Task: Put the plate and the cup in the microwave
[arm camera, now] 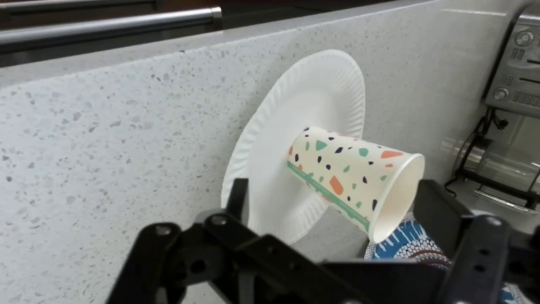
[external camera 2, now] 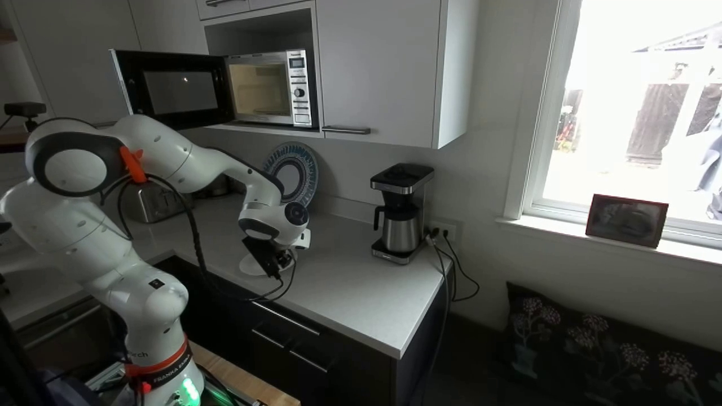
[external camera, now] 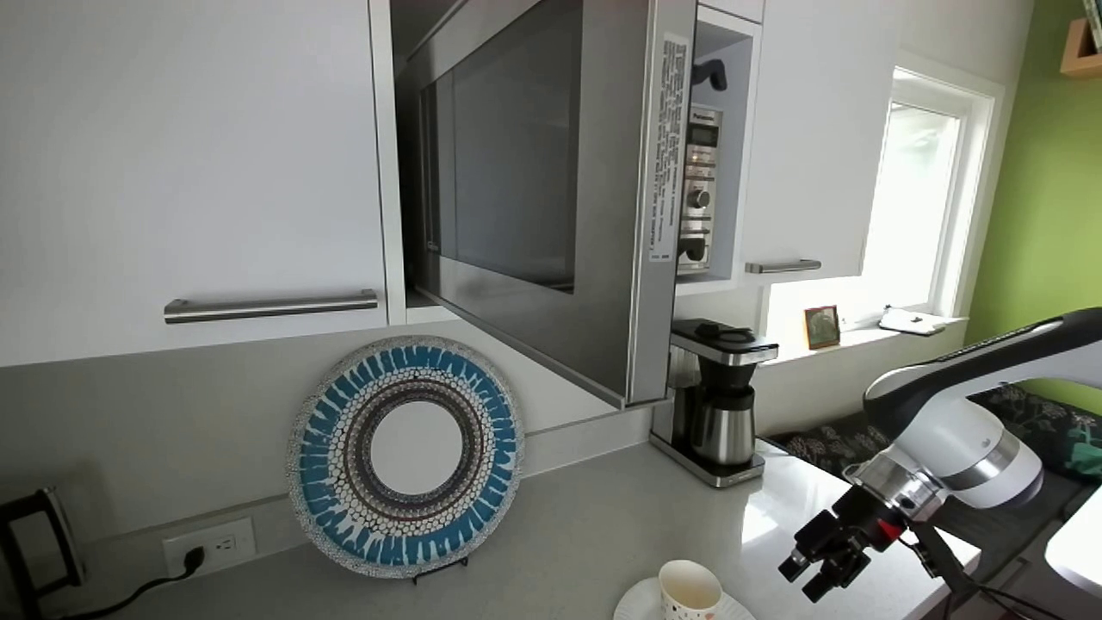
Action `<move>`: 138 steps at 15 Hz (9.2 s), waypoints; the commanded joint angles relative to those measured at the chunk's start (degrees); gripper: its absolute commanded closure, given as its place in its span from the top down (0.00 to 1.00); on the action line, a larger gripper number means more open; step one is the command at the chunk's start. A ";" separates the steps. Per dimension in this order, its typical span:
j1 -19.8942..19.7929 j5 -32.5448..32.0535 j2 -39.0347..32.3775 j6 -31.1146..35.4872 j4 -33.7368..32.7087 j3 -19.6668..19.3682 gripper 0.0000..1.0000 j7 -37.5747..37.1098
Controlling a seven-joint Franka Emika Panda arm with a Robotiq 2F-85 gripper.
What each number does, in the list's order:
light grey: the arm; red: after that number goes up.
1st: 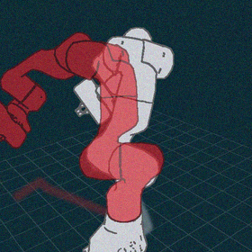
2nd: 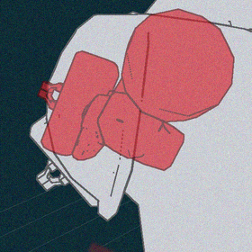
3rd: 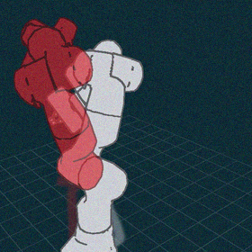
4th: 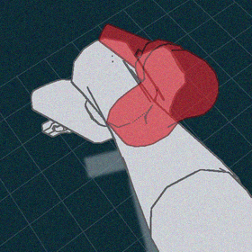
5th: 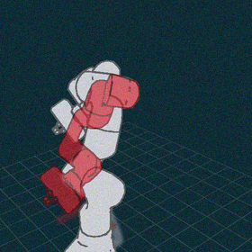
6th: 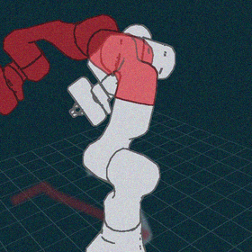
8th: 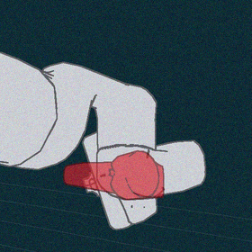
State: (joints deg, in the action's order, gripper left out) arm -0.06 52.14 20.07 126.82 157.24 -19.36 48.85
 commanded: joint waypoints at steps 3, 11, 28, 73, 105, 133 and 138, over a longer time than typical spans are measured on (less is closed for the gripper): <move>-2.54 8.32 -8.49 -2.18 -2.98 0.75 1.00 13.20; -5.94 15.69 -18.19 -5.16 -7.53 4.31 1.00 21.58; -10.04 24.58 -33.78 -14.61 -17.95 7.99 1.00 23.45; -12.15 11.05 -40.60 -21.05 -23.36 8.74 0.00 18.51; -17.48 20.78 -45.47 -37.35 -24.28 6.89 0.00 20.79; -18.79 22.10 -40.25 -48.05 -25.46 3.73 0.00 18.84; -19.13 22.83 -36.53 -50.59 -26.75 2.92 0.00 15.65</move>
State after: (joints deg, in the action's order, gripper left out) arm -19.21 74.01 -19.19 77.57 130.35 -15.50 67.34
